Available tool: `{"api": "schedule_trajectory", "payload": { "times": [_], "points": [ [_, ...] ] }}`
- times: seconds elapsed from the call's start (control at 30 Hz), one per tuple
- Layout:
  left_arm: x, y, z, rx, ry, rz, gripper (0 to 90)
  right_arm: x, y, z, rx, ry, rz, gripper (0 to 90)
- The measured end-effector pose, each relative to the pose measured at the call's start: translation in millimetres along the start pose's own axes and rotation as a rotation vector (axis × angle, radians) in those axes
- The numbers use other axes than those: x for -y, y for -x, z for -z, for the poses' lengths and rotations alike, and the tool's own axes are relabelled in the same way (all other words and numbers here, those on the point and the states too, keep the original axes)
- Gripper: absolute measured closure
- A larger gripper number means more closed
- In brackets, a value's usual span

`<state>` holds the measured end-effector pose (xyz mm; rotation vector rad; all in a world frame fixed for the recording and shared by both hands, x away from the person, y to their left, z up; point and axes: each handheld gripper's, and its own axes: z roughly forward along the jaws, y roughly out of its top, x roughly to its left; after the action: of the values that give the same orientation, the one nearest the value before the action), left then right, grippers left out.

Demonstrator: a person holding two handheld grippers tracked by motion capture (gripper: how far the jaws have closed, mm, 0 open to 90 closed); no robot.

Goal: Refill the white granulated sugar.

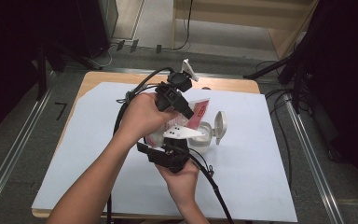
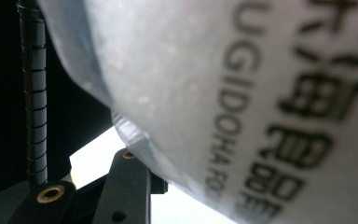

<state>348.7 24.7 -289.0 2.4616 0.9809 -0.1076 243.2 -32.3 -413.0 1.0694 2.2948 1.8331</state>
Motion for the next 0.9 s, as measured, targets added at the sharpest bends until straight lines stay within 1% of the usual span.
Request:
{"api": "schedule_trajectory", "payload": {
  "times": [0.1,0.4,0.57,0.6,0.63,0.67,0.9],
  "points": [
    [-0.4,-0.5,-0.5,0.002,-0.009,-0.001,86.0,0.3,-0.2,-0.6,0.002,-0.001,0.002,65.2],
    [-0.3,0.8,-0.4,0.0,-0.001,-0.001,85.9,0.7,-0.8,-0.1,0.01,0.002,0.007,65.5],
    [-1.8,0.3,0.4,0.004,-0.009,-0.014,85.8,0.2,-1.3,1.0,0.02,0.007,0.015,65.9],
    [-2.3,1.1,-0.9,0.009,-0.003,0.001,85.9,0.2,-2.0,1.2,0.028,0.005,0.017,66.2],
    [-2.7,1.1,-1.3,0.009,-0.006,0.002,85.7,0.5,-2.4,1.5,0.036,0.003,0.026,66.3],
    [-3.5,1.0,-1.1,0.01,-0.015,-0.005,85.8,0.6,-2.1,1.6,0.035,0.004,0.024,66.3],
    [-5.5,4.5,-1.3,0.009,-0.022,-0.019,85.4,1.0,-1.1,4.2,0.033,0.013,0.018,66.4]
  ]
}}
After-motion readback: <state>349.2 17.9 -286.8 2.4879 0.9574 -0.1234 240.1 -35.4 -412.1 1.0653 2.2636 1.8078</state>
